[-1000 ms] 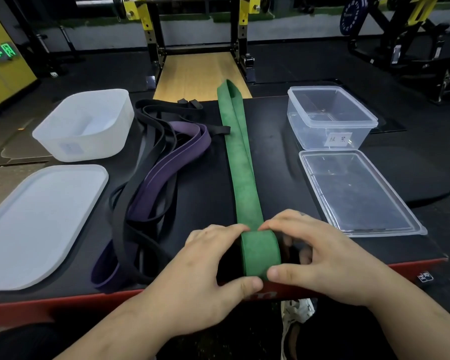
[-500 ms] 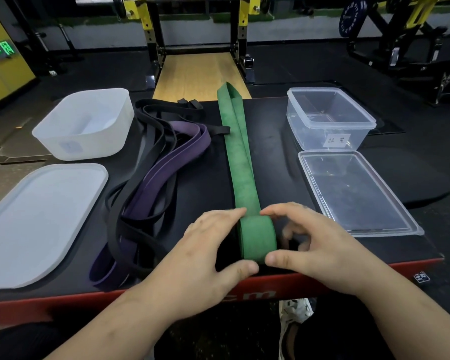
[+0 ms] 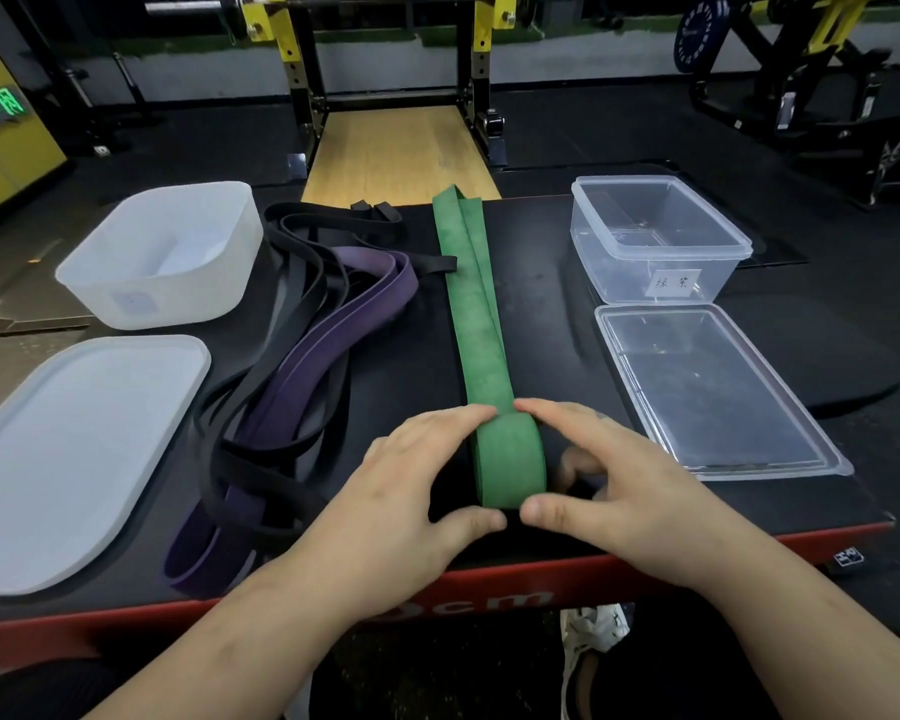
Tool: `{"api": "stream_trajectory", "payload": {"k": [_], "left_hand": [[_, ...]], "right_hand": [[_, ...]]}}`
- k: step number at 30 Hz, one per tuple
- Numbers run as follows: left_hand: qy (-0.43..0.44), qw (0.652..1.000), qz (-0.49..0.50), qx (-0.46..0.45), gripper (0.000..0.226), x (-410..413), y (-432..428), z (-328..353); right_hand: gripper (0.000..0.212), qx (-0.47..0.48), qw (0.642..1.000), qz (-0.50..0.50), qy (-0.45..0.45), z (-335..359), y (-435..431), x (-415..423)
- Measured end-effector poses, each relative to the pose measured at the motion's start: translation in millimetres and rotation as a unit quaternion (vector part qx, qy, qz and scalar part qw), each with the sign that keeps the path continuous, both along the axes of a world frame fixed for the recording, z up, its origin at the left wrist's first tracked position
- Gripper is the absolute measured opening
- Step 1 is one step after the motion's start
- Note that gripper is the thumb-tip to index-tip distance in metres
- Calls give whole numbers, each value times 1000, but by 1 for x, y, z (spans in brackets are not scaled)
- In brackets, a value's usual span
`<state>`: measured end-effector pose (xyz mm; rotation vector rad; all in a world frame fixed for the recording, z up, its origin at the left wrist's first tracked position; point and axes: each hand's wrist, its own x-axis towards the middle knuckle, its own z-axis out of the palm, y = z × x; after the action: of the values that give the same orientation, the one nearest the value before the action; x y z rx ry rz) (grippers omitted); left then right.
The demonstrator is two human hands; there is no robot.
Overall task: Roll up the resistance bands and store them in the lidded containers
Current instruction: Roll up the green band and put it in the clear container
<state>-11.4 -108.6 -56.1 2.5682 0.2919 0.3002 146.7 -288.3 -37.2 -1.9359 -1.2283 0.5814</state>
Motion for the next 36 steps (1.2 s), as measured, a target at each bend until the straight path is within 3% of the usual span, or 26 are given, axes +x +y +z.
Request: {"api": "stream_trajectory", "payload": {"k": [2,13,18,23,29,36], "left_hand": [[10,1000,-3,-2,76,3,3,1],[14,1000,-20,-14,78,-14,-2,0],[1,999,-18,-41,91,-18,-4,-1],[-14,999,1,-49,81,-13,-3,0],[-12,998,-8,-56,88,-10,0,0],[-9,999,4,-52,81,-2,5,0]], "right_hand": [[87,-3,1000,8,0,4,1,-3],[70,-29,998,28,45,11,-9,-1],[74,-24,998,12,50,5,-8,-1],[86,9,998,7,56,5,-9,-4],[73,-17,999,-8,36,9,-4,-4],[85,-5,999,-6,48,6,-4,-2]]}}
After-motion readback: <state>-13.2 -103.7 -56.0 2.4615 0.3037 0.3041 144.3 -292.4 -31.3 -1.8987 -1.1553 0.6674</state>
